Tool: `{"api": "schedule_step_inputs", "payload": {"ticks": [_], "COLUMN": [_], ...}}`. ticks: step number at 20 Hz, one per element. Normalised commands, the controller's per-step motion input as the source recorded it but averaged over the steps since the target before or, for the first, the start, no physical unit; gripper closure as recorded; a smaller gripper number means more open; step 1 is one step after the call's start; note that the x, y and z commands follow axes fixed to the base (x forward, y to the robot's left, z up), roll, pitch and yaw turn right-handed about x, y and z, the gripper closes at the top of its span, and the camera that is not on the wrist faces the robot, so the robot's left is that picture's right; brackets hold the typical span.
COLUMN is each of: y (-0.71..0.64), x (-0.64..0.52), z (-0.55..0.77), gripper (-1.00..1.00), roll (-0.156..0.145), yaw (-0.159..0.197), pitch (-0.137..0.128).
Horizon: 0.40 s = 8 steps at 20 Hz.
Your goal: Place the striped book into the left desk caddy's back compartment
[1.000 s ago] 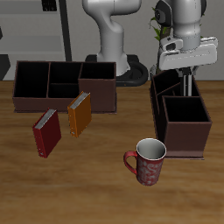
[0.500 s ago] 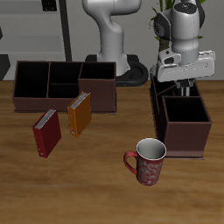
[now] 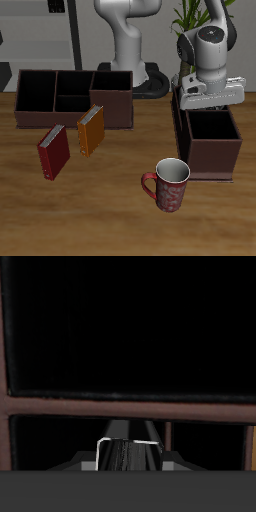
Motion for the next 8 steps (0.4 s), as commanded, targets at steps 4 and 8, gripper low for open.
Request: {"api": "schedule_step_inputs", "payload": {"ticks": [4,8], "y": [-0.01,-0.14], "x": [0.04,0.02], "z": [-0.05,0.05], "gripper": [-1.0,-1.0], "roll": [0.015,-0.005], "yaw": [-0.007,0.004], "pitch": [0.023,-0.008]}}
